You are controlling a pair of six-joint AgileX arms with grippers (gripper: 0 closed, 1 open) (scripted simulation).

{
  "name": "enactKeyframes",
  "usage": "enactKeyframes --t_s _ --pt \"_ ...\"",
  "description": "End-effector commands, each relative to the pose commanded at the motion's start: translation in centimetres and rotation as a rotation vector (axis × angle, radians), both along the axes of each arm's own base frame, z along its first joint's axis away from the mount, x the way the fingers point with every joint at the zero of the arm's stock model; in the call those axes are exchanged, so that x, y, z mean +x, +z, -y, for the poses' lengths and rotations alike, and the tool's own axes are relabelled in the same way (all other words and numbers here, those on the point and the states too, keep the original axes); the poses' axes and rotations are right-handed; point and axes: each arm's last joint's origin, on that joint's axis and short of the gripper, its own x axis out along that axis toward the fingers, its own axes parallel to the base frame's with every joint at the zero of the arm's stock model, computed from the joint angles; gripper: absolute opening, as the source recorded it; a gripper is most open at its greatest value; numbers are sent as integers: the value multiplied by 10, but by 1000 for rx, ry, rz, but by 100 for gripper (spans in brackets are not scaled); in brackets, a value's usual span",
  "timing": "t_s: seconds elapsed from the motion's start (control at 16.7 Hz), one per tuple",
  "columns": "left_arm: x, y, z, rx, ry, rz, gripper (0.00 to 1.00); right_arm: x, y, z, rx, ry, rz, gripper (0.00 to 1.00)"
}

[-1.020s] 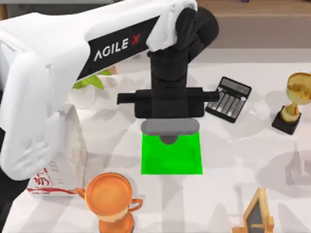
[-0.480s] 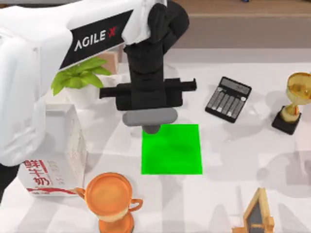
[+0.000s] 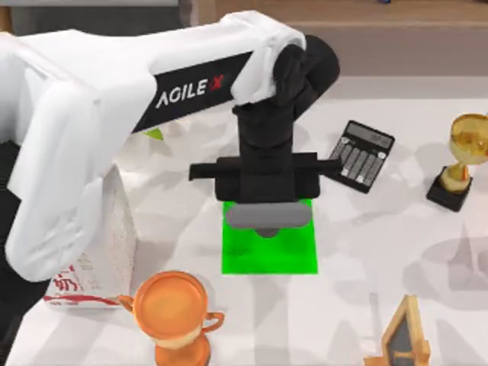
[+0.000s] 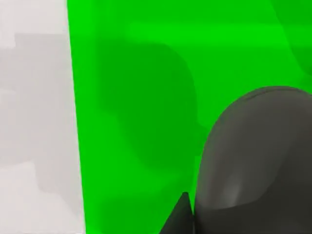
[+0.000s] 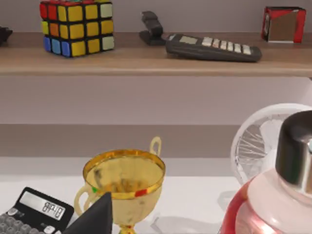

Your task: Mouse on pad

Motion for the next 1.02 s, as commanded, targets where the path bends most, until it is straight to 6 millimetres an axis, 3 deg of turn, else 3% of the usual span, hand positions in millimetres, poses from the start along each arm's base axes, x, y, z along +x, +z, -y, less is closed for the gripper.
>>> enactKeyframes --t_s 0.36,1.02 --pt "-6 -9 5 19 -12 -18 0 0 0 0 0 0 0 100" --pt "-6 -9 5 19 -12 -18 83 0 0 0 0 0 0 100"
